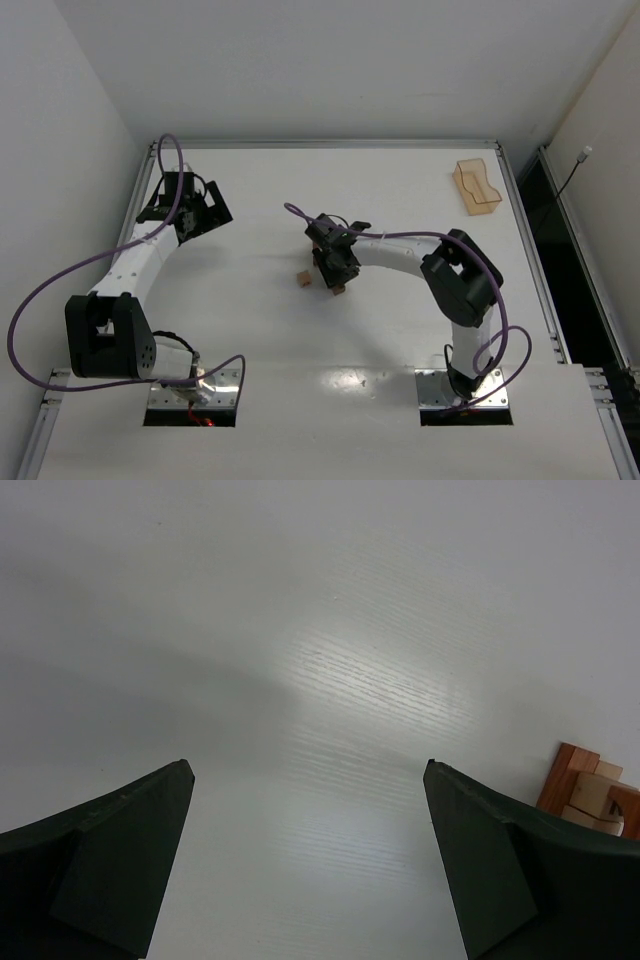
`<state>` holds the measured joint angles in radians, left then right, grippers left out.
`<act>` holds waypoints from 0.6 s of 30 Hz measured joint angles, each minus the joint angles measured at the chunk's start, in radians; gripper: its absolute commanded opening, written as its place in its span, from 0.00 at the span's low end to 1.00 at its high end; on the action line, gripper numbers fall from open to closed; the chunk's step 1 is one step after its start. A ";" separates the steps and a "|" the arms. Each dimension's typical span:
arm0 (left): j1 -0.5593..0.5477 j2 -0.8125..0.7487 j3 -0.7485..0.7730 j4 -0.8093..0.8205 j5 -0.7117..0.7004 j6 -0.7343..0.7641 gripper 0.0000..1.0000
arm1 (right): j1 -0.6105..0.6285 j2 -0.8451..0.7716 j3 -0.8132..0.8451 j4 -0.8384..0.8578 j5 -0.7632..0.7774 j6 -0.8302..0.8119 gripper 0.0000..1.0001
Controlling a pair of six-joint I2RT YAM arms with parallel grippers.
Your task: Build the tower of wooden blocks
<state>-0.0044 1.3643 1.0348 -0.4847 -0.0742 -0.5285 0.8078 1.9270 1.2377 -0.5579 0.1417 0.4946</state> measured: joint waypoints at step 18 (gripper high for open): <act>0.000 -0.138 -0.088 0.031 0.129 0.114 0.99 | 0.018 -0.507 -0.270 0.171 0.224 -0.216 0.00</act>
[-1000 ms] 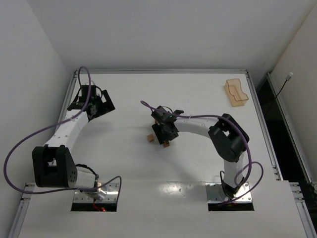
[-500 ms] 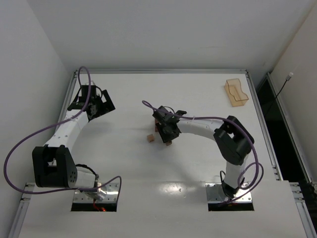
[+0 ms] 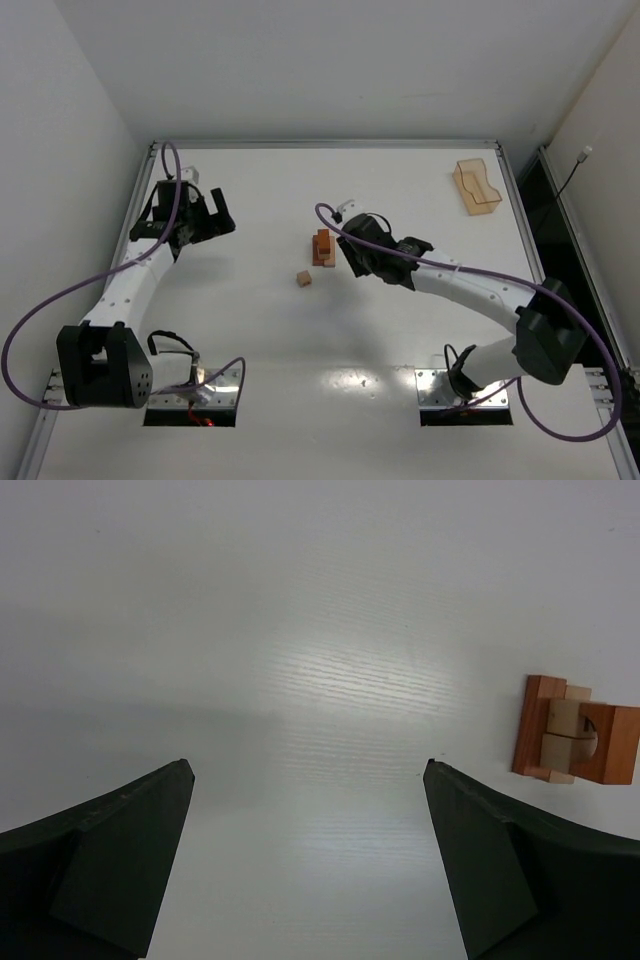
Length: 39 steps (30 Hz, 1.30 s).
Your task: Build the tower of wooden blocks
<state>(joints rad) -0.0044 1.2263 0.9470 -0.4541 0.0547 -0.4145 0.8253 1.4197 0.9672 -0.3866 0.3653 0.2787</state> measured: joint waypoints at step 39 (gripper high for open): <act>-0.145 -0.012 0.409 -0.211 0.617 0.294 0.99 | 0.005 -0.293 -0.288 0.588 -0.429 -0.494 0.00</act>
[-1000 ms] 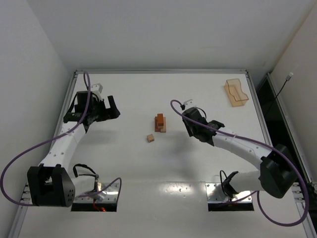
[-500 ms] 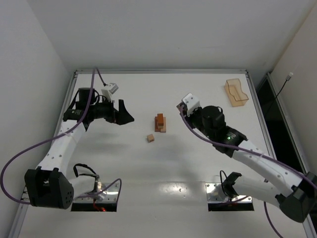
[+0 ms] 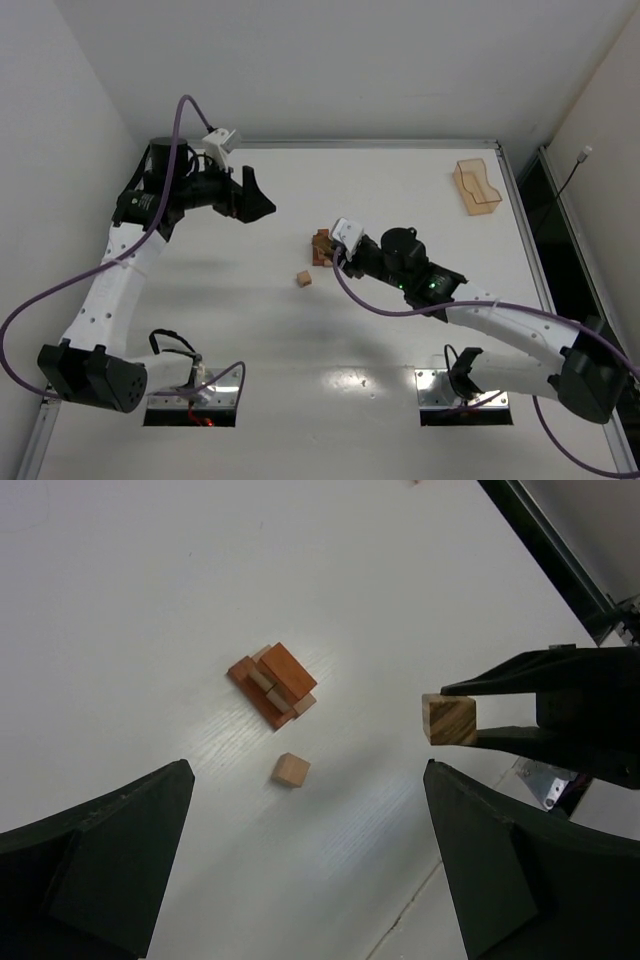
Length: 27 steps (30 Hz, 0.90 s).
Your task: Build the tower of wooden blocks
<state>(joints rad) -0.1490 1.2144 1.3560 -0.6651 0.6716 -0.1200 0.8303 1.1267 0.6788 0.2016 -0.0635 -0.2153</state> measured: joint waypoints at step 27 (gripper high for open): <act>-0.083 0.108 0.003 -0.037 0.075 -0.039 0.75 | 0.038 0.267 0.243 0.090 -0.021 -0.010 0.00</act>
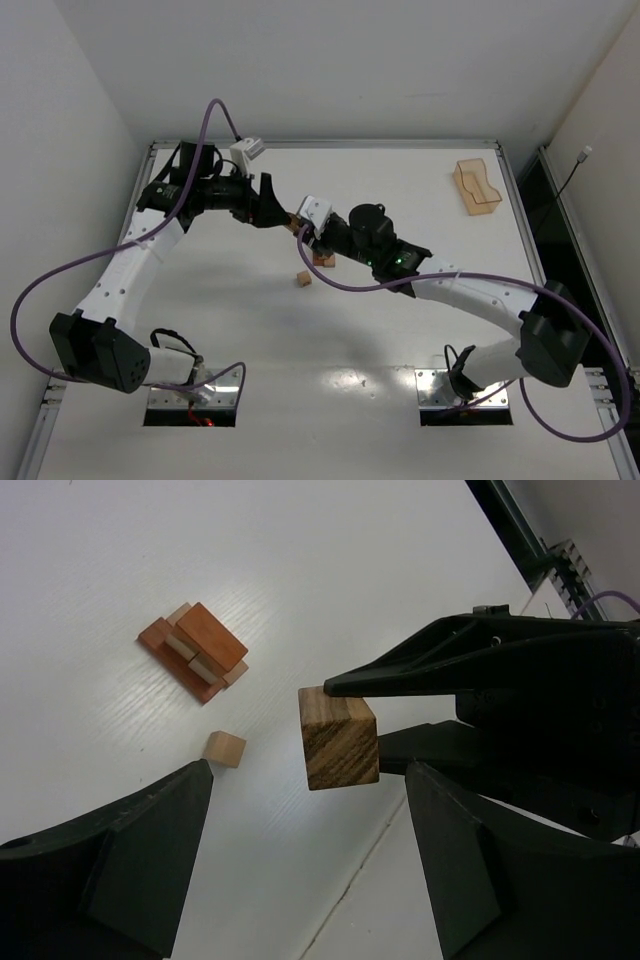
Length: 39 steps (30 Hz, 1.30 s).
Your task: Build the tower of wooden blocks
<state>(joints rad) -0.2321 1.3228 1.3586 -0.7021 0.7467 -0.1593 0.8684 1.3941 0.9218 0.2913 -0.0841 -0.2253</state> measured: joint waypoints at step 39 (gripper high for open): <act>-0.018 0.026 -0.014 0.039 0.018 -0.044 0.34 | 0.011 0.048 0.050 -0.008 0.005 0.001 0.00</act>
<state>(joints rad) -0.2501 1.3487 1.3445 -0.6636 0.7647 -0.2035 0.8795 1.4418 0.9714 0.2832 -0.0792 -0.2245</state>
